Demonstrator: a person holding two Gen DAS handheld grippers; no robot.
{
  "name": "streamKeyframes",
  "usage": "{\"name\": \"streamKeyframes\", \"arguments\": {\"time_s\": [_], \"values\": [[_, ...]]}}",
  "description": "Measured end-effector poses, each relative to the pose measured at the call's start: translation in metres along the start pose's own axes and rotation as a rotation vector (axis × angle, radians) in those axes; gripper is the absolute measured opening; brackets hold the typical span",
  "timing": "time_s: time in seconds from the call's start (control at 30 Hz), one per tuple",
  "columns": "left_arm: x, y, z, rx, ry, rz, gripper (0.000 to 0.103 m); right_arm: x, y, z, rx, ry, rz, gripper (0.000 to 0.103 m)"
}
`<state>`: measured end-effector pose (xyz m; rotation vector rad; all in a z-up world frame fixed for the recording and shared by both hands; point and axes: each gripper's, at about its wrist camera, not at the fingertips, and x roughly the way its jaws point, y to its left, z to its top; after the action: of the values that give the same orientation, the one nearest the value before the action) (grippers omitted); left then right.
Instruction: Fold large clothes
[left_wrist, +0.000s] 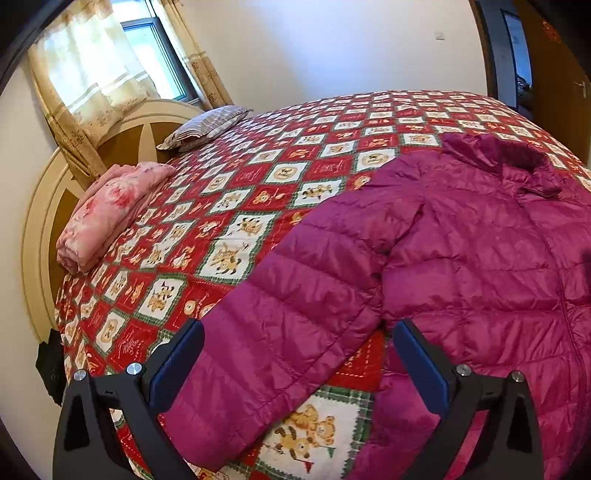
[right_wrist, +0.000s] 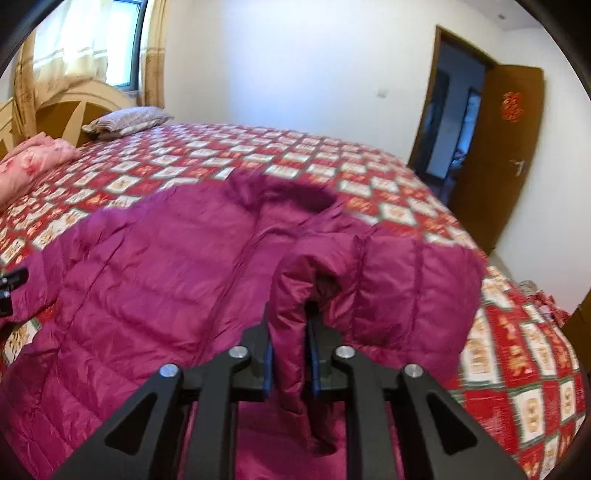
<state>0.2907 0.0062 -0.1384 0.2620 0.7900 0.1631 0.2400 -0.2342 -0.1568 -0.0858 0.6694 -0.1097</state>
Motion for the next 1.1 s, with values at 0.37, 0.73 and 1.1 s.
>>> {"name": "streamKeyframes", "arguments": {"time_s": [0.37,0.73,1.1], "values": [[-0.018,-0.010,0.022,-0.058,-0.052,-0.051,0.102,-0.088,-0.047,0.000,0.166,-0.198,0.096,0.065],[-0.040,-0.135,0.055,0.051,-0.075,-0.289,0.102,-0.004,-0.168,-0.023,0.464,0.025,-0.174,0.063],[-0.019,-0.240,0.050,0.184,-0.040,-0.384,0.088,0.026,-0.156,-0.024,0.367,0.077,-0.091,0.063]]}}
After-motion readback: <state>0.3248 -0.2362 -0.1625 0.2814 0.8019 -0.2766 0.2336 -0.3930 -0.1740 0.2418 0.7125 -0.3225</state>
